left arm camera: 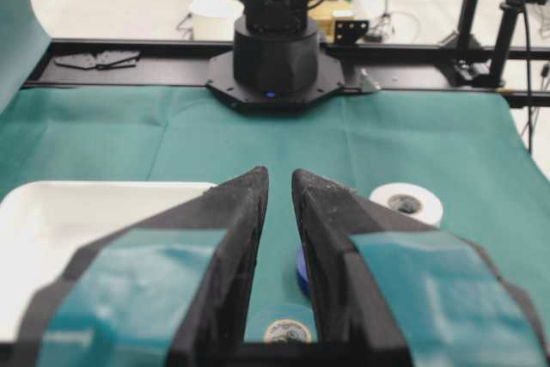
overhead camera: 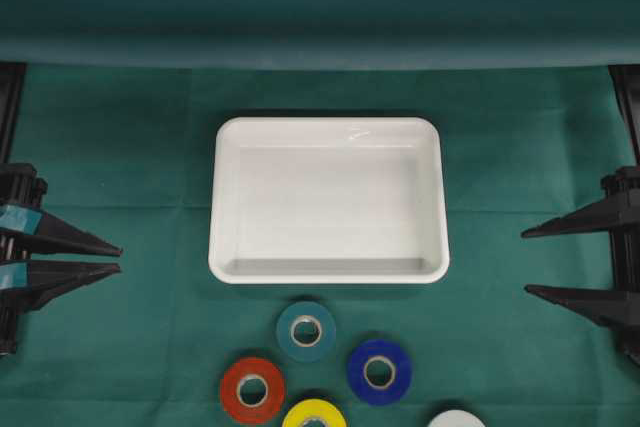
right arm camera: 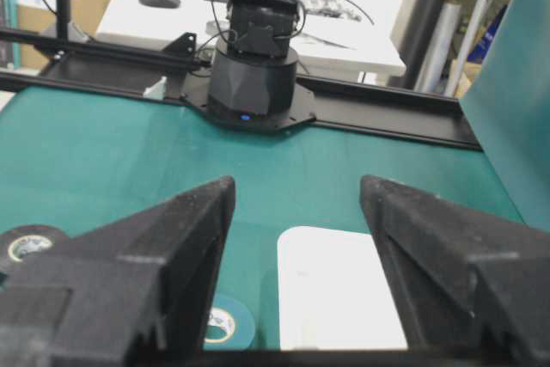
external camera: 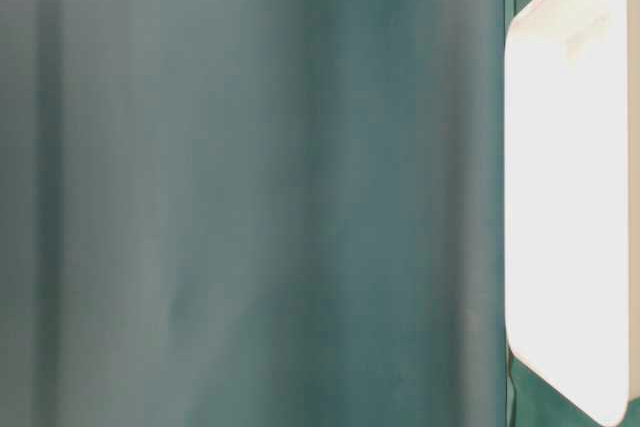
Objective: Put the tape into the white case with the right arm.
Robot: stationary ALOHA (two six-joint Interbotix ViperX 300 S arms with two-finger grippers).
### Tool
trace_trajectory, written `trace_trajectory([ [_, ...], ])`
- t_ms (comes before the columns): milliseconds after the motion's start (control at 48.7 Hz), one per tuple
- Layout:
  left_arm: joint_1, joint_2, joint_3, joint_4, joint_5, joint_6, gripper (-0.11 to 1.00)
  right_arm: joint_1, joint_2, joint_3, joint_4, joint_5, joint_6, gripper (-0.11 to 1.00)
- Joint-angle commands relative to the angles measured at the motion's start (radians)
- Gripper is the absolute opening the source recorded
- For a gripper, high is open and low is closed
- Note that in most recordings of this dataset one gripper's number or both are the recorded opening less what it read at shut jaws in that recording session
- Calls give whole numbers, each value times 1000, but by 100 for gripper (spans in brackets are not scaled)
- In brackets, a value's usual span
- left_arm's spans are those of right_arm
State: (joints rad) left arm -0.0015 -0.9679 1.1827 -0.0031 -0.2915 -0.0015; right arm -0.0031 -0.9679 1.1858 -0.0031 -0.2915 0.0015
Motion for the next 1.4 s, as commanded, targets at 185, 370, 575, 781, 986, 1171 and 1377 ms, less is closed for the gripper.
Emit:
trace_trajectory([
  [185, -8, -71, 15, -21, 49, 3, 0, 2, -21, 18, -3, 31, 14, -3],
  [370, -8, -141, 77, -21, 163, 9, 0, 2, -35, 44, -6, 61, 14, -10],
  [575, -8, -236, 169, -20, 319, 11, 0, 2, -44, 77, -20, 60, 14, -10],
  [781, -12, -348, 225, -18, 433, 20, 0, 2, -92, 100, -20, 55, 14, -8],
  [986, -12, -391, 239, -18, 431, 40, 0, 0, -110, 115, -21, 58, 14, 20],
  [1171, -12, -379, 242, -18, 430, 38, 0, -3, -84, 109, -20, 60, 15, 73],
  [1377, -12, -377, 242, -20, 436, 37, 0, 0, -37, 98, -23, 144, 18, 97],
])
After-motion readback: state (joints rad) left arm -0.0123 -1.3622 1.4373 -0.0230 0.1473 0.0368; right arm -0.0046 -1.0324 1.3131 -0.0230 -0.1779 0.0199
